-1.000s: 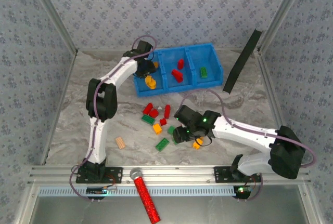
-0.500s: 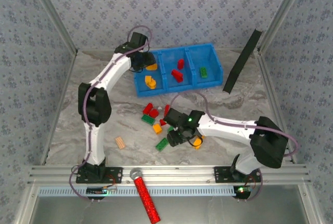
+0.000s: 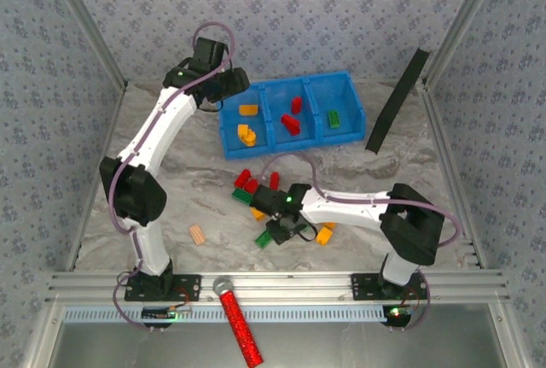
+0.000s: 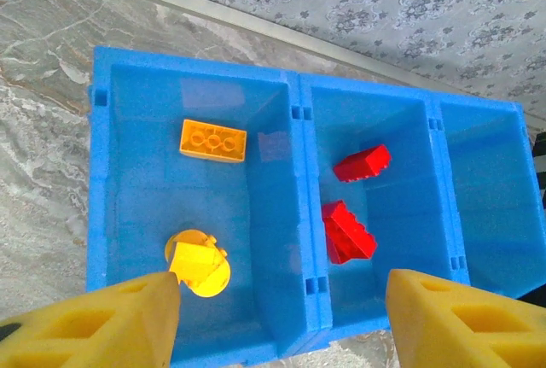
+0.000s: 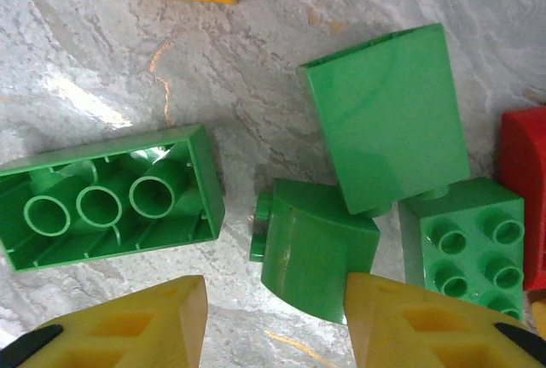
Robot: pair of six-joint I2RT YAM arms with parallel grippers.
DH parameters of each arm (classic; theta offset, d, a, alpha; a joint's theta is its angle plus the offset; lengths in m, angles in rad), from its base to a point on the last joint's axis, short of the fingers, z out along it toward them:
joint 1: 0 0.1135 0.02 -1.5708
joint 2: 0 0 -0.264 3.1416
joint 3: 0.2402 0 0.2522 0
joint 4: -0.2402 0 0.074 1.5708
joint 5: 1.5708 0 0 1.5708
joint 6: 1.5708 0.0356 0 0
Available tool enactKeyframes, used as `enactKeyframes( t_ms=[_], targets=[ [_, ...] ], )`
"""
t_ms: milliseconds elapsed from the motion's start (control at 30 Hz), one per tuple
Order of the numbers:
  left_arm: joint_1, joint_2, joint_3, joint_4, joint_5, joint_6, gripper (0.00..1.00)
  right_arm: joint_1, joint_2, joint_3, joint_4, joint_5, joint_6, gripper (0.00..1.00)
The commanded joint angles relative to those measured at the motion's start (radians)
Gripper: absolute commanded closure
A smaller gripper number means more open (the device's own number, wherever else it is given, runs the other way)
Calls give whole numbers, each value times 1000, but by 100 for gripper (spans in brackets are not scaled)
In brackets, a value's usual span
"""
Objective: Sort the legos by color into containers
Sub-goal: Pick up the lego from the bottom-center of the table.
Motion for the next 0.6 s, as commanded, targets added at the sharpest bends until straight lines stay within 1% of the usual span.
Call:
enactKeyframes(
  t_ms=[0,67,200,567],
  targets=[
    [6,-63,-26,-18,-27,30,34,14,70,0,-26,13,-20,52],
    [6,-80,-48,-21,-32,36,34,19,86,5,-28,20,-24,51],
    [6,-110,-71,-19,-39,40,34,30,90,25,-60,72,-33,50],
    [6,-139,-97,-25,-47,49,33,29,101,34,-81,113,-41,46]
  ],
)
